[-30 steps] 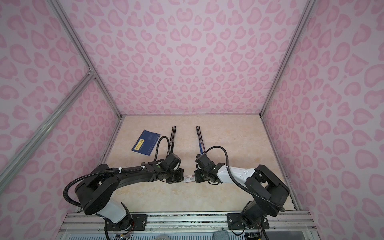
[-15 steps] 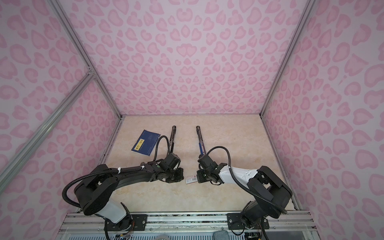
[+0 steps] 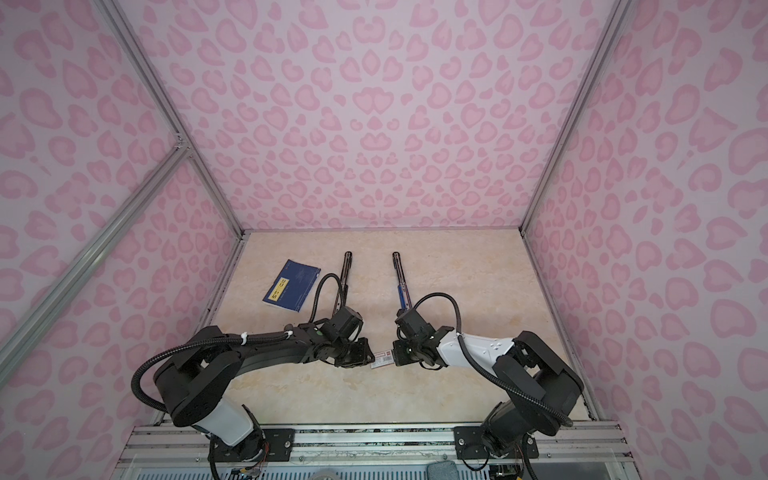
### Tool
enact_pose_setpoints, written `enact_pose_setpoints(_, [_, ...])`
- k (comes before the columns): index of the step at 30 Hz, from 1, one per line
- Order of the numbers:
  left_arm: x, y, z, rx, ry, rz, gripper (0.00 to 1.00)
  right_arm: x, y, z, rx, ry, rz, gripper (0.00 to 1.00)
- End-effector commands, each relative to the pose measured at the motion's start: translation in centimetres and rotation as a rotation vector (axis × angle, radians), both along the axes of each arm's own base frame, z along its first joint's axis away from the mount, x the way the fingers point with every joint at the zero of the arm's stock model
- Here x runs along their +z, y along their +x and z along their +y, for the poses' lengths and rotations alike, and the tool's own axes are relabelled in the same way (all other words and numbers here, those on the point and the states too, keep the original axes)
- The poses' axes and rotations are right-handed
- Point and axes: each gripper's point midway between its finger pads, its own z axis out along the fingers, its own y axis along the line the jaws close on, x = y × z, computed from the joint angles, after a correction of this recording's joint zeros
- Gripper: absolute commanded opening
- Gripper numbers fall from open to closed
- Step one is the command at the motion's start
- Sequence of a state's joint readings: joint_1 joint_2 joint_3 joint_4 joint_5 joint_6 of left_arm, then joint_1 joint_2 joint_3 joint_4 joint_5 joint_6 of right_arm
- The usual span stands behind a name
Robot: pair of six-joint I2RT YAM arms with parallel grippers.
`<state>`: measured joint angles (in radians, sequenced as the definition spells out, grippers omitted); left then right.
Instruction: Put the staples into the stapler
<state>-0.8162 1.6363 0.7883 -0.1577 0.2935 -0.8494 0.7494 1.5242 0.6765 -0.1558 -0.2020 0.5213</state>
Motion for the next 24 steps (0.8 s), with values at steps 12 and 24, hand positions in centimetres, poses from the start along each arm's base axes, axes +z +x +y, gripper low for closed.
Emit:
enact_pose_setpoints(12, [0.0,0.3,-0.2,0.005,0.001,-0.002,0.03,-0.5,-0.1,-1.1,-0.027,-0.037,-0.004,0.00])
enact_pose_setpoints(24, [0.1,0.3,0.3,0.007,0.012,-0.009,0.03,-0.3,0.2,-2.9,-0.073,-0.053,-0.016,0.00])
